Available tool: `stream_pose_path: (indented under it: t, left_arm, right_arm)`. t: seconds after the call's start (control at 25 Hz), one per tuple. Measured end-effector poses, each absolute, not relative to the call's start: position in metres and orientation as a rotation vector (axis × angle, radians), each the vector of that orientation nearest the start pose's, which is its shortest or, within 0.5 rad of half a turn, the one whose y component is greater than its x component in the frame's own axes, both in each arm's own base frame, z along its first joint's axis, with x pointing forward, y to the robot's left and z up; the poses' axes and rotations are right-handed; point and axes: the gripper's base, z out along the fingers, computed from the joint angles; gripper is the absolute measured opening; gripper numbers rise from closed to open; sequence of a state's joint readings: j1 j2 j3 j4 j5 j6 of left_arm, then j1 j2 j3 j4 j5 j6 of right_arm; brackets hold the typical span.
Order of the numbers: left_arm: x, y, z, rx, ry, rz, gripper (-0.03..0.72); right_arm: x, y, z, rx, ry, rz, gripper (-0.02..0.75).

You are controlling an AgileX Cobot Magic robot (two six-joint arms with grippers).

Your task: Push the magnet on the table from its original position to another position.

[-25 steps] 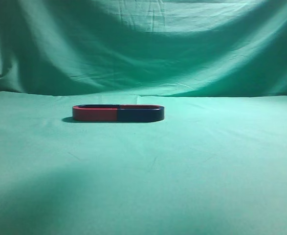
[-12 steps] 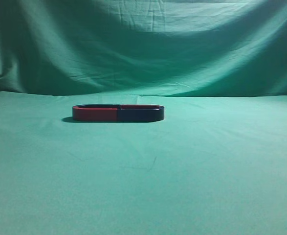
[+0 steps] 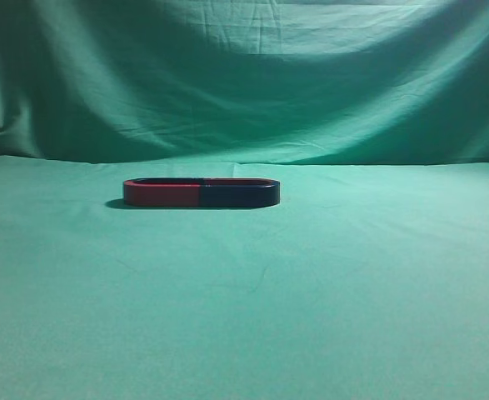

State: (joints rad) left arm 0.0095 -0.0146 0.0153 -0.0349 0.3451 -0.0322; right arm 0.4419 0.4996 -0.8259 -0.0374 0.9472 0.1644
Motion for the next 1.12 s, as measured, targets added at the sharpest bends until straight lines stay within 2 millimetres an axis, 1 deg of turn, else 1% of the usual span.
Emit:
stream_pose_path:
  t: [0.08, 0.2, 0.4, 0.56, 0.64, 0.8, 1.0, 1.08, 1.12]
  left_arm:
    - [0.053, -0.001, 0.178, -0.060, 1.829, -0.050, 0.399]
    - [0.053, -0.001, 0.178, -0.060, 1.829, -0.050, 0.399]
    - [0.053, -0.001, 0.178, -0.060, 1.829, -0.050, 0.399]
    - [0.053, -0.001, 0.178, -0.060, 1.829, -0.050, 0.399]
    - [0.053, -0.001, 0.178, -0.060, 1.829, -0.050, 0.399]
    - [0.053, -0.001, 0.178, -0.060, 1.829, -0.050, 0.399]
    - [0.053, -0.001, 0.178, -0.060, 1.829, -0.050, 0.399]
    - [0.053, -0.001, 0.178, -0.060, 1.829, -0.050, 0.399]
    - [0.053, -0.001, 0.178, -0.060, 1.829, -0.050, 0.399]
  right_arm:
    - [0.049, 0.022, 0.356, -0.288, 2.062, 0.352, 0.000]
    - [0.032, 0.014, 0.341, -0.282, 2.049, 0.363, 0.000]
    - [0.021, 0.007, 0.318, -0.275, 2.021, 0.342, 0.000]
    - [0.023, 0.004, 0.299, -0.270, 1.916, 0.311, 0.000]
    - [0.026, 0.004, 0.288, -0.257, 1.817, 0.286, 0.000]
    - [0.036, 0.004, 0.254, -0.142, 1.702, 0.197, 0.000]
    - [0.052, 0.001, 0.202, -0.004, 1.724, 0.065, 0.000]
    - [0.055, -0.001, 0.186, 0.026, 1.740, 0.037, 0.000]
    - [0.055, -0.001, 0.183, 0.035, 1.749, 0.029, 0.000]
